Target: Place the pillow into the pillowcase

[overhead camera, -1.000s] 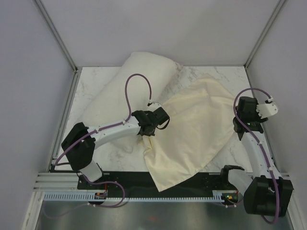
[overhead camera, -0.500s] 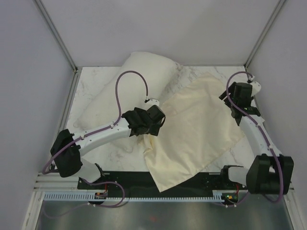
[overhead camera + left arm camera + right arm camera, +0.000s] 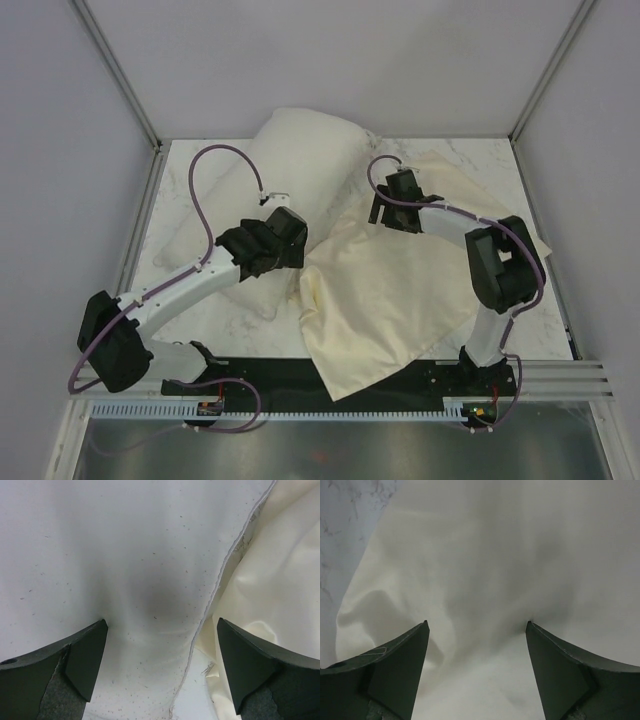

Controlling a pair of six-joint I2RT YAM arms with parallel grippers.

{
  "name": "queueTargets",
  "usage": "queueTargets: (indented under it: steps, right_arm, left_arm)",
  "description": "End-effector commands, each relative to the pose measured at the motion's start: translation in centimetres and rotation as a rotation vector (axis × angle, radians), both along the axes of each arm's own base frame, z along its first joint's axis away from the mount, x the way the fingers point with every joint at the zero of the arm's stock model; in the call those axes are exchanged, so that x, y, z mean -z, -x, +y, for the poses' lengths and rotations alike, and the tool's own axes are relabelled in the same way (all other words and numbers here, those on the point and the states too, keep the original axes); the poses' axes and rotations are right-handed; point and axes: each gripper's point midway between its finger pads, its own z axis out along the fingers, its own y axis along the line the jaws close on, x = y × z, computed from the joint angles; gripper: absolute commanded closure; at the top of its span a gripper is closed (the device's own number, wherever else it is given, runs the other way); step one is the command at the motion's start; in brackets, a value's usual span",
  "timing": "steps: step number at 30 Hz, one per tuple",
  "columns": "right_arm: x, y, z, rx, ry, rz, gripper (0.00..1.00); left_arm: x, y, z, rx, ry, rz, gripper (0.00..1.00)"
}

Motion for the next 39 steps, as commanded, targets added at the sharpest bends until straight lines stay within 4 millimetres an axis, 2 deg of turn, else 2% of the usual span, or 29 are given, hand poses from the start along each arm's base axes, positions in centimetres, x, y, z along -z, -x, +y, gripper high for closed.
queueTargets:
  steps: [1,2,4,7,8,10,11,12,13,14,17,19,20,21,23,24,25,26,27,28,29,31,32,34,35,36,37,38,39]
  right_arm:
    - [0.5,-3.4,-2.5,0.152,0.110,-0.034,0.14]
    - [0.1,-4.3,-3.0,0.184,0.109,-0.043,0.16]
    - [0.7,-4.7,-4.2,0.228,0.130,-0.027,0.25]
    - [0.7,-5.5,-8.1,0.368,0.131,-0.023,0.30]
    - [0.8,-5.8,-10.5,0.425,0.122,-0.016,0.32]
    - [1.1,-5.7,-13.0,0.491,0.112,-0.005,0.37]
    - [1.0,-5.6,-15.5,0.552,0.131,-0.009,0.39]
    - [1.2,-4.9,-17.1,0.602,0.164,0.004,0.45]
    - [1.0,-4.2,-18.6,0.694,0.186,0.000,0.50]
    - [1.2,-3.2,-20.2,0.743,0.220,0.019,0.49]
    - [0.7,-2.0,-21.3,0.788,0.219,0.005,0.47]
    - [-0.1,-2.2,-20.8,0.765,0.188,-0.016,0.43]
    - [-0.5,-2.6,-20.3,0.721,0.176,-0.018,0.39]
    - [-0.9,-3.8,-18.4,0.625,0.100,-0.028,0.29]
    - [-2.4,-5.5,-15.5,0.442,0.042,-0.065,0.19]
    - [-3.2,-6.5,-14.1,0.379,0.004,-0.099,0.15]
    - [-4.1,-6.9,-11.7,0.286,-0.072,-0.114,0.09]
    - [-4.8,-7.1,-10.0,0.227,-0.096,-0.134,0.07]
    - [-5.8,-7.5,-9.0,0.196,-0.109,-0.166,0.05]
    - [-6.8,-7.7,-8.3,0.177,-0.112,-0.188,0.04]
    - [-7.8,-8.0,-7.1,0.145,-0.118,-0.210,0.04]
    - [-9.0,-8.6,-6.4,0.117,-0.126,-0.240,0.04]
    - [-10.4,-9.3,-5.0,0.049,-0.176,-0.274,0.04]
    - [-11.4,-9.8,-3.6,-0.016,-0.219,-0.304,0.03]
    - [-12.8,-10.3,-2.3,-0.076,-0.273,-0.346,0.03]
    - [-13.4,-10.4,-1.5,-0.115,-0.305,-0.363,0.02]
    - [-13.2,-10.4,-0.7,-0.132,-0.331,-0.352,0.02]
    - [-13.7,-10.5,0.5,-0.161,-0.346,-0.360,0.02]
    - [-13.2,-10.5,1.8,-0.207,-0.362,-0.344,0.02]
  left_arm:
    - [0.9,-0.6,1.0,-0.083,-0.001,-0.023,0.00]
    - [1.4,-0.9,1.4,-0.099,-0.017,-0.020,0.00]
    - [2.0,-1.1,2.1,-0.117,-0.039,-0.012,0.00]
    - [3.4,-1.7,3.5,-0.178,-0.058,-0.023,0.00]
    - [3.7,-2.0,3.5,-0.199,-0.028,-0.031,0.00]
    - [4.7,-2.0,4.6,-0.239,0.000,-0.019,0.00]
    - [5.3,-1.8,4.2,-0.235,0.055,0.007,0.00]
    - [5.3,-2.9,4.5,-0.254,0.128,-0.014,0.00]
    - [5.6,-2.5,5.1,-0.262,0.172,-0.007,0.00]
    - [5.6,-2.5,5.2,-0.269,0.232,0.004,0.00]
    - [4.4,-3.2,9.1,-0.427,0.288,-0.071,0.00]
    - [4.0,-3.0,10.7,-0.498,0.309,-0.111,0.00]
    - [2.8,-3.0,11.4,-0.545,0.346,-0.159,0.00]
    - [2.6,-3.1,12.8,-0.597,0.355,-0.180,0.00]
    - [1.8,-3.1,14.1,-0.656,0.386,-0.219,0.00]
    - [1.5,-3.3,15.6,-0.706,0.391,-0.236,0.00]
    - [1.0,-3.5,16.4,-0.735,0.402,-0.251,0.00]
    - [0.6,-3.6,16.9,-0.763,0.431,-0.259,0.00]
    - [0.2,-3.7,18.9,-0.826,0.444,-0.282,0.00]
    - [-0.8,-4.0,19.1,-0.836,0.467,-0.303,0.00]
    - [-1.6,-4.1,20.3,-0.864,0.470,-0.329,0.00]
    - [-4.1,-4.8,20.0,-0.809,0.489,-0.375,0.00]
    - [-4.9,-4.9,19.6,-0.776,0.494,-0.384,0.00]
    - [-6.4,-5.1,18.6,-0.720,0.507,-0.408,0.00]
    - [-6.9,-5.1,16.9,-0.640,0.488,-0.405,0.00]
    - [-7.4,-5.1,16.1,-0.606,0.475,-0.411,0.00]
    - [-8.8,-5.4,15.1,-0.569,0.493,-0.429,0.00]
    - [-9.5,-5.5,14.0,-0.535,0.505,-0.434,0.00]
    - [-11.0,-5.8,11.9,-0.469,0.530,-0.443,0.00]
